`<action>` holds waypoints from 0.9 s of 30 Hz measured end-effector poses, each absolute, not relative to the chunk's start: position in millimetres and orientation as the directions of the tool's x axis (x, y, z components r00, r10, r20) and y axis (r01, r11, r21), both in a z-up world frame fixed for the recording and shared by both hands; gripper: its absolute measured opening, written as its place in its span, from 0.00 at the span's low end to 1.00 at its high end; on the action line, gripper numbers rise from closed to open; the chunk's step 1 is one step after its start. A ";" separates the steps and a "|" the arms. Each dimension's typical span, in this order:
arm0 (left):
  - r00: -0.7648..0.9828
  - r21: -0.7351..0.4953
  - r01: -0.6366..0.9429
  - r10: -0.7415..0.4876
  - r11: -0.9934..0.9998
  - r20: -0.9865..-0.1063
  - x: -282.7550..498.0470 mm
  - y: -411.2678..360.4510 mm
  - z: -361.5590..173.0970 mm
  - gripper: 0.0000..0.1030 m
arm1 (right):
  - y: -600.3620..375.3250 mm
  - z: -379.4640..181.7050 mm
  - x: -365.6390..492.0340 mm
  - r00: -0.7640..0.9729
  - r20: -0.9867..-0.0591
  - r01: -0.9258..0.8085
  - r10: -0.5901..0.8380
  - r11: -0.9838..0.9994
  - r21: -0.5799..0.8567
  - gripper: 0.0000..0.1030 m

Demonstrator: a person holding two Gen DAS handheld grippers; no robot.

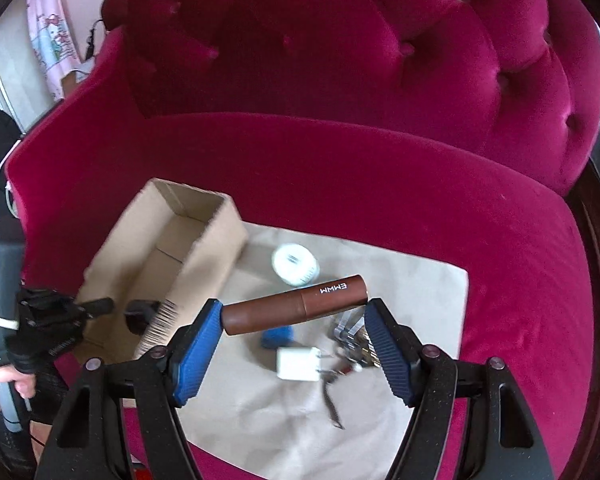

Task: Organize rigid objects
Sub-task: 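Carry the brown cylinder into the box and release it beside the black cylinder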

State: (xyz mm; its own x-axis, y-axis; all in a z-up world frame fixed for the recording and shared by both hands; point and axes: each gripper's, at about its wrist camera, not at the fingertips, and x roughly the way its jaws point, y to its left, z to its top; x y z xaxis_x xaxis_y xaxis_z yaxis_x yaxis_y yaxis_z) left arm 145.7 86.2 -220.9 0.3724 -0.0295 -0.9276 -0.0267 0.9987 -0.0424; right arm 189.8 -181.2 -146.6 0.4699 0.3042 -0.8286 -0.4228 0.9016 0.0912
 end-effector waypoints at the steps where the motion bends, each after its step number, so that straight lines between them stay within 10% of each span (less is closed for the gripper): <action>1: 0.373 -0.042 -0.026 -0.029 0.999 -0.927 145.7 86.2 -220.8 0.03 | -175.8 -144.4 189.3 0.471 -0.825 -0.433 0.313 0.897 0.093 0.74; 27: 0.372 -0.049 -0.027 -0.035 0.998 -0.928 146.3 86.7 -223.4 0.03 | -95.6 -139.6 193.5 0.446 -0.787 -0.562 0.427 0.818 0.125 0.74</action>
State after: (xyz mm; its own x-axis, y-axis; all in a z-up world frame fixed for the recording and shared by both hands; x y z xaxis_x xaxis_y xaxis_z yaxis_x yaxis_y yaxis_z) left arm 146.3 86.7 -223.4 0.3719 -0.0355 -0.9276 -0.0268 0.9984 -0.0489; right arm 193.5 -95.6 -139.6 0.4459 0.4268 -0.7867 -0.5616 0.8178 0.1254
